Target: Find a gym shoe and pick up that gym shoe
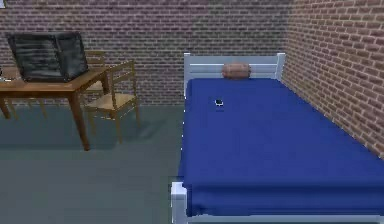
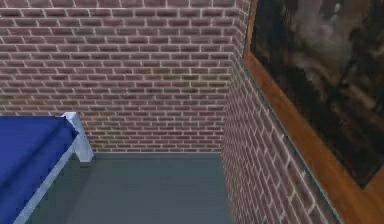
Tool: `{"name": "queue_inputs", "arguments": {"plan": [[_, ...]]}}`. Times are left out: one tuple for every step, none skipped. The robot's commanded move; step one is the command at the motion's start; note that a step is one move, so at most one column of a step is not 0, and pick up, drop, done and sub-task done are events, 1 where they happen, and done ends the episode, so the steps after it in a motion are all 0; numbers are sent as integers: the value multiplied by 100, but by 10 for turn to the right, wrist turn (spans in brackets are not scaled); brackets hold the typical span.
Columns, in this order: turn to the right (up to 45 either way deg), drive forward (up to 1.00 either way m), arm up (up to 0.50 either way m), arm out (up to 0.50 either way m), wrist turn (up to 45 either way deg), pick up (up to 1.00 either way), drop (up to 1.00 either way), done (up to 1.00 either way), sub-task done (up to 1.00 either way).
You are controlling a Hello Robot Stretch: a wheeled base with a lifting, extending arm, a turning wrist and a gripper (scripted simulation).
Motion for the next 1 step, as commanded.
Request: {"name": "queue_inputs", "arguments": {"plan": [[-450,0,0,0,0,0,0,0,0]]}}
